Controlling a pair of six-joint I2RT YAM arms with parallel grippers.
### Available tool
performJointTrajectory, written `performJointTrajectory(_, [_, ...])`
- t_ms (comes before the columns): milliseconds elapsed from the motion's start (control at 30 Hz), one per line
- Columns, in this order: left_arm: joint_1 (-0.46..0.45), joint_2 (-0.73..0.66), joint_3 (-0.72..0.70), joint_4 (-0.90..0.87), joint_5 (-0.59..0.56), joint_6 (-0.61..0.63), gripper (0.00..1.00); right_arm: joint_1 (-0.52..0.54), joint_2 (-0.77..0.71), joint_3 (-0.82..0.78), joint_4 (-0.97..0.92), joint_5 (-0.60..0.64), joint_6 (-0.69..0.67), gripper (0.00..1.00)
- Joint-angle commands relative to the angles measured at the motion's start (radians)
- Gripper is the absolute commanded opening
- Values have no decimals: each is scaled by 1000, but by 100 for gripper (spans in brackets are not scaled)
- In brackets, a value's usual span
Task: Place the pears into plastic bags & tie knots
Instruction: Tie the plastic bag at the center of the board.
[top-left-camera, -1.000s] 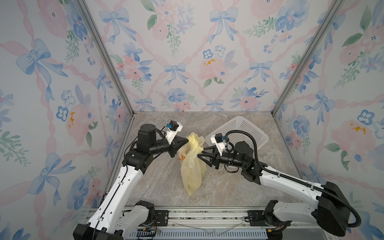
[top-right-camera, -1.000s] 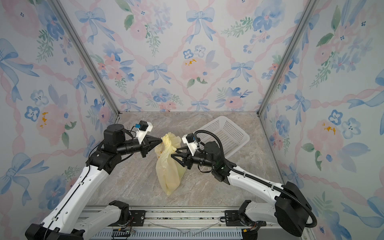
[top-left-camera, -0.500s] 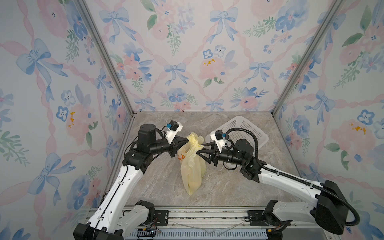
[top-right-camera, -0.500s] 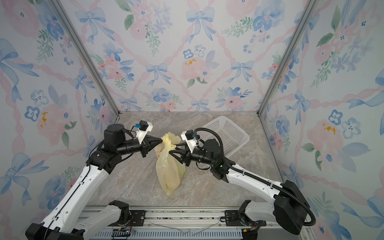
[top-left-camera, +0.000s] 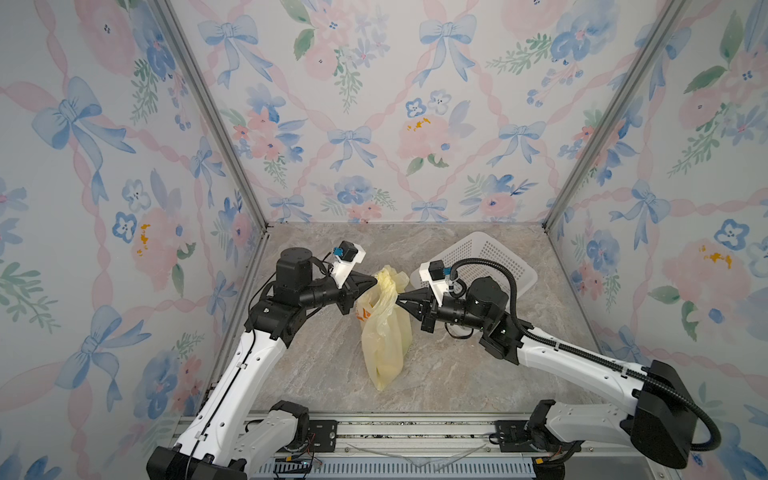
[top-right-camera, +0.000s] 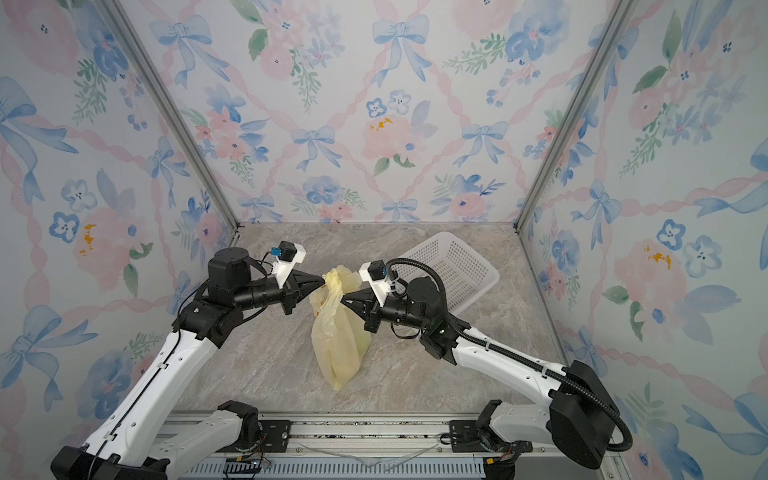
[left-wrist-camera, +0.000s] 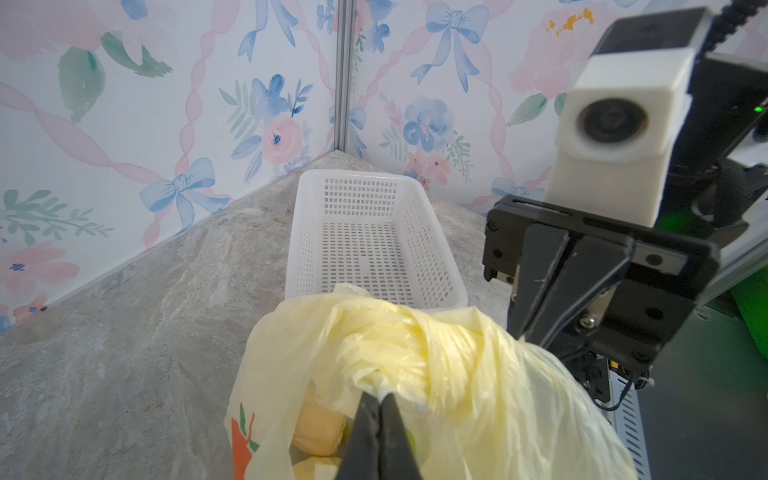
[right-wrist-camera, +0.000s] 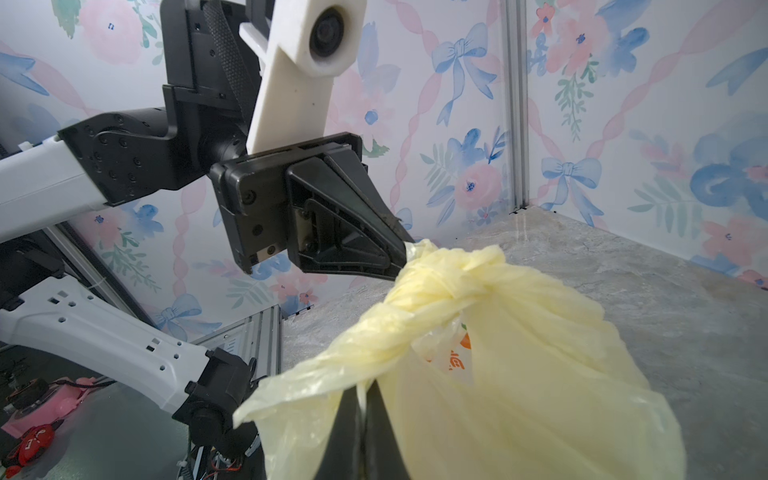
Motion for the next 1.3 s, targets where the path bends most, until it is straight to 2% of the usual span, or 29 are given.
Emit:
performJointTrajectory(0, [5, 13, 21, 5, -91, 18, 0, 7, -38, 4, -51, 21, -15, 0])
performJointTrajectory(200, [19, 82, 31, -24, -499, -6, 0, 17, -133, -90, -287, 110, -35, 0])
performJointTrajectory(333, [52, 171, 23, -44, -657, -29, 0, 19, -214, -187, -479, 214, -34, 0])
performJointTrajectory(467, [144, 270, -1, -49, -737, -96, 0, 14, -304, -265, -698, 385, 86, 0])
performJointTrajectory(633, [257, 349, -27, -54, -766, -166, 0, -23, -434, -329, -950, 586, 300, 0])
performJointTrajectory(800, [265, 368, -35, -71, -839, -182, 0, -36, -483, -317, -1086, 676, 350, 0])
performJointTrajectory(900, [265, 346, -40, -52, -762, -200, 0, -61, -500, -311, -1021, 631, 343, 0])
performJointTrajectory(933, [265, 334, -45, -36, -733, -210, 2, -90, -501, -301, -999, 602, 331, 24])
performJointTrajectory(967, [265, 323, -50, -21, -713, -217, 15, -118, -497, -285, -992, 584, 320, 48])
performJointTrajectory(1000, [265, 306, -60, 1, -704, -228, 34, -156, -493, -260, -995, 569, 303, 61])
performJointTrajectory(1067, [265, 276, -84, 39, -726, -246, 61, -225, -486, -208, -1015, 562, 254, 71])
performJointTrajectory(1100, [265, 264, -97, 55, -750, -252, 70, -265, -485, -181, -1030, 564, 229, 75])
performJointTrajectory(1233, [265, 224, -151, 109, -845, -276, 85, -421, -480, -114, -1074, 591, 171, 94])
performJointTrajectory(1267, [265, 209, -174, 129, -878, -289, 93, -463, -479, -108, -1076, 599, 159, 99])
